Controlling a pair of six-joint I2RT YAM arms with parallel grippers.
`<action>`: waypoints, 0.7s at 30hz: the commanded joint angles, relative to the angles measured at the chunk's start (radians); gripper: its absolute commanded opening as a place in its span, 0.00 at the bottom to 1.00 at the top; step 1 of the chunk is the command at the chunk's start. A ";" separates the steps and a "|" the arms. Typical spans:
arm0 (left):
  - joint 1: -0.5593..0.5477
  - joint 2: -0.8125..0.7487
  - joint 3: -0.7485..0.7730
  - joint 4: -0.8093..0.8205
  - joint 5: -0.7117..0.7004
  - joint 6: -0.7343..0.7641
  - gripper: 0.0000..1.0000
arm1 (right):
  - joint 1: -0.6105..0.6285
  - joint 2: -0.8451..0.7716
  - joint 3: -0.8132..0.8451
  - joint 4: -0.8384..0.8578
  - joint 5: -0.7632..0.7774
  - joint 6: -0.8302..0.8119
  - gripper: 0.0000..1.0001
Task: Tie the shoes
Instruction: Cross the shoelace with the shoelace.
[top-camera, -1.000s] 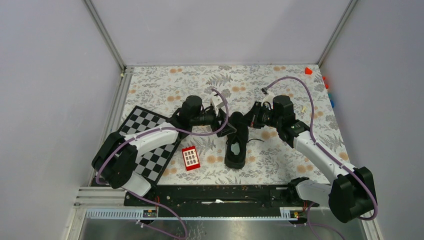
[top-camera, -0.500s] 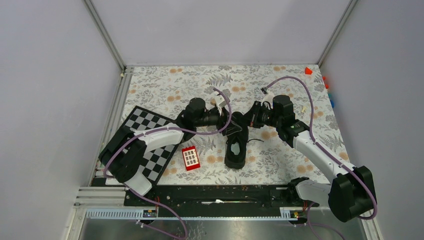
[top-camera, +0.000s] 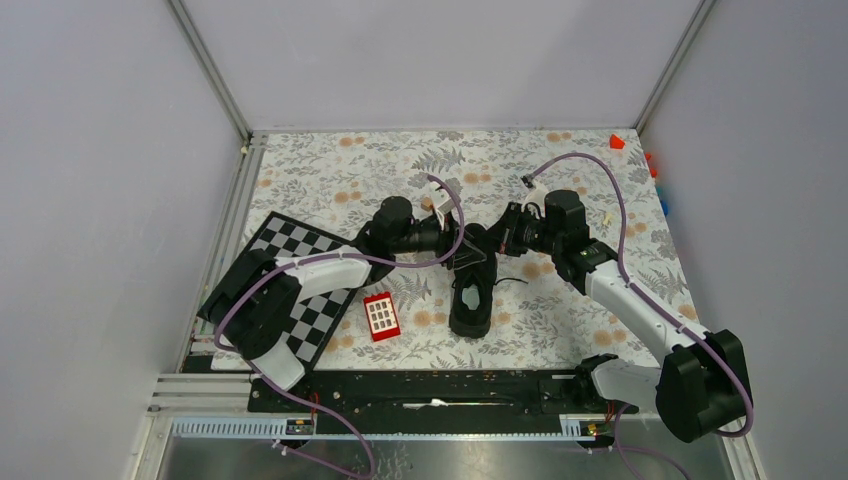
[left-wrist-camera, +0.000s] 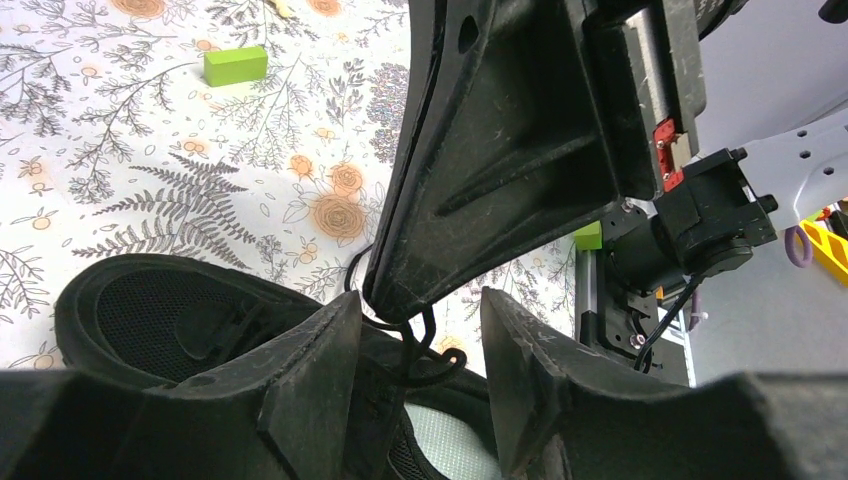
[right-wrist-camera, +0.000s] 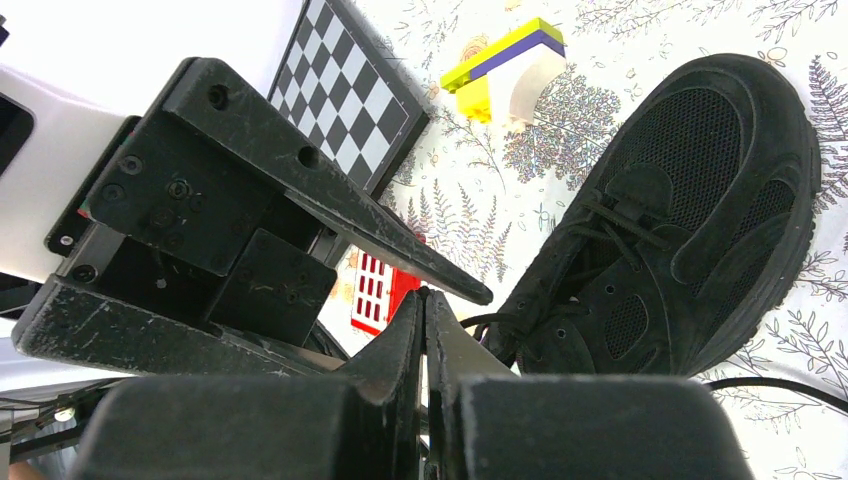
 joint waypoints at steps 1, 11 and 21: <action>-0.006 0.008 0.018 0.073 0.047 -0.012 0.51 | -0.002 0.002 0.040 0.038 -0.008 0.004 0.00; -0.008 0.022 0.018 0.100 0.060 -0.039 0.47 | -0.002 0.005 0.037 0.043 -0.008 0.006 0.00; -0.012 0.034 0.019 0.111 0.059 -0.055 0.51 | -0.001 0.002 0.036 0.043 -0.012 0.008 0.00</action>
